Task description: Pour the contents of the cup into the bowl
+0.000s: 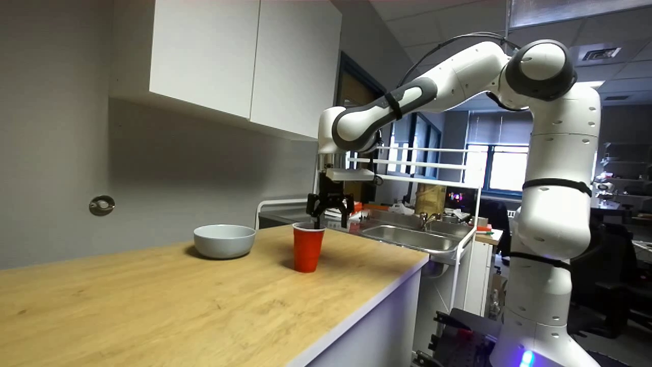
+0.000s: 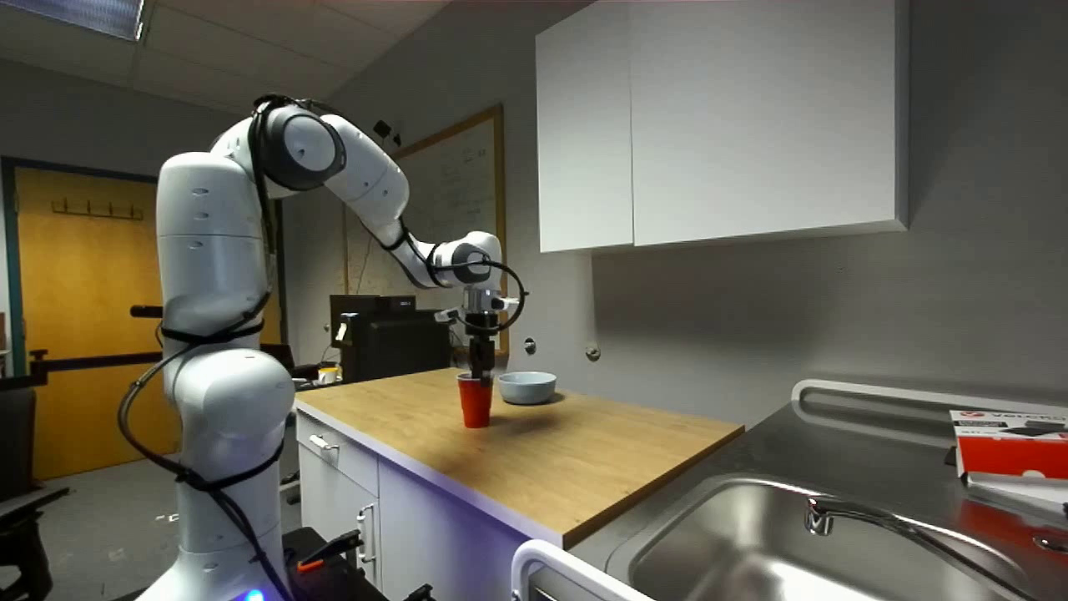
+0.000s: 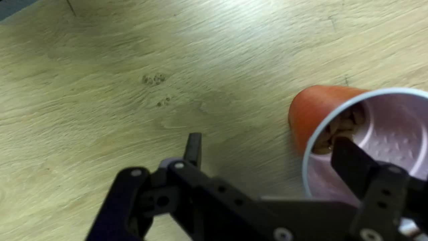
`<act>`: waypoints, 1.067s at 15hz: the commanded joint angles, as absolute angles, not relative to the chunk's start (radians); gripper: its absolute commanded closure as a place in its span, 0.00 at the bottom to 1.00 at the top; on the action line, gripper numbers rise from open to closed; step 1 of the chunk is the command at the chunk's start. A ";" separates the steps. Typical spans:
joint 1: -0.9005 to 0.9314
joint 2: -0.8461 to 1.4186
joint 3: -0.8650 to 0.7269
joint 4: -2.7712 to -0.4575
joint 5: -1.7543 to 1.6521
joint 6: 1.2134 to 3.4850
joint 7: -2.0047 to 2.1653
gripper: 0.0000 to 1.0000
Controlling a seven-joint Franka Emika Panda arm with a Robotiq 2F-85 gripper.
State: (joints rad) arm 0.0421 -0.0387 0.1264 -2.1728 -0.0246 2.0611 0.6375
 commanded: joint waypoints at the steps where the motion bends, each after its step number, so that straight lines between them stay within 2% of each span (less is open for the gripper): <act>1: 0.064 0.055 0.120 -2.119 -0.055 2.062 0.699 0.25; 2: 0.069 0.073 0.116 -2.110 -0.060 2.061 0.704 0.27; 3: 0.075 0.086 0.114 -2.105 -0.066 2.059 0.715 0.33; 4: 0.080 0.100 0.111 -2.098 -0.072 2.055 0.724 0.44; 11: 0.108 0.139 0.094 -2.058 -0.128 2.041 0.778 0.96; 14: 0.114 0.138 0.090 -2.046 -0.154 2.043 0.798 1.00; 16: 0.118 0.140 0.087 -2.046 -0.185 2.042 0.824 0.96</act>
State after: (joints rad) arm 0.0963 0.1211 0.1057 -2.0745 -0.1359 2.0673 0.7714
